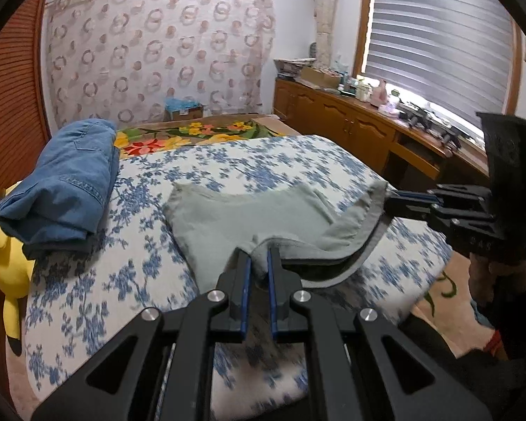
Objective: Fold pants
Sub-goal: 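Fold the lifted edge over onto the shirt body and lower both grippers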
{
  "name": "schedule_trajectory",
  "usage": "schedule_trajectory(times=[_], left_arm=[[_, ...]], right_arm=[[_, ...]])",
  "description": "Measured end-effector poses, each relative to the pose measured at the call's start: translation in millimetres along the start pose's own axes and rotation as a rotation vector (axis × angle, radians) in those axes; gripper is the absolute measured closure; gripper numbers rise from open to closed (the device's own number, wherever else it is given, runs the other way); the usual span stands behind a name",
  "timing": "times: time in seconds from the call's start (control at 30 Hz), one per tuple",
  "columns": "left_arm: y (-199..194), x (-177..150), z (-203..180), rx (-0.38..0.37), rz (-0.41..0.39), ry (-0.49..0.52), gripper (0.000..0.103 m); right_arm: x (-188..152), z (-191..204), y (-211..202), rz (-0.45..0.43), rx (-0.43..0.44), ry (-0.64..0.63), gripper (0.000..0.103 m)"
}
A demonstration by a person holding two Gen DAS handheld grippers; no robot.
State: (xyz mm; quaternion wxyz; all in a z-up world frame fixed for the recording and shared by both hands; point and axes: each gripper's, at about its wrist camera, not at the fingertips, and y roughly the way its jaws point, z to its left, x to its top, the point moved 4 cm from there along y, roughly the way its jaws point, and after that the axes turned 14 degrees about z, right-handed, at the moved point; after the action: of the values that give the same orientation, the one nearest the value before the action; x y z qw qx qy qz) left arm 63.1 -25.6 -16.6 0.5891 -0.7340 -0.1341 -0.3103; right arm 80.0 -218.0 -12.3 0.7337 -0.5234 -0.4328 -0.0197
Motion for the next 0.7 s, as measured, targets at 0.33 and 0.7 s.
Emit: schedule_trajectory(times=[0.33, 0.7], left_arm=[[28.8, 39.2, 17.7, 0.032, -0.005, -0.008, 0.098], [48.0, 76.0, 31.0, 0.07, -0.003, 0.005, 0.098]], right_arm=[[33.5, -26.4, 25.0, -0.029, -0.031, 0.043, 0.096], [58.8, -43.6, 46.2, -0.031, -0.067, 0.069, 0.095]])
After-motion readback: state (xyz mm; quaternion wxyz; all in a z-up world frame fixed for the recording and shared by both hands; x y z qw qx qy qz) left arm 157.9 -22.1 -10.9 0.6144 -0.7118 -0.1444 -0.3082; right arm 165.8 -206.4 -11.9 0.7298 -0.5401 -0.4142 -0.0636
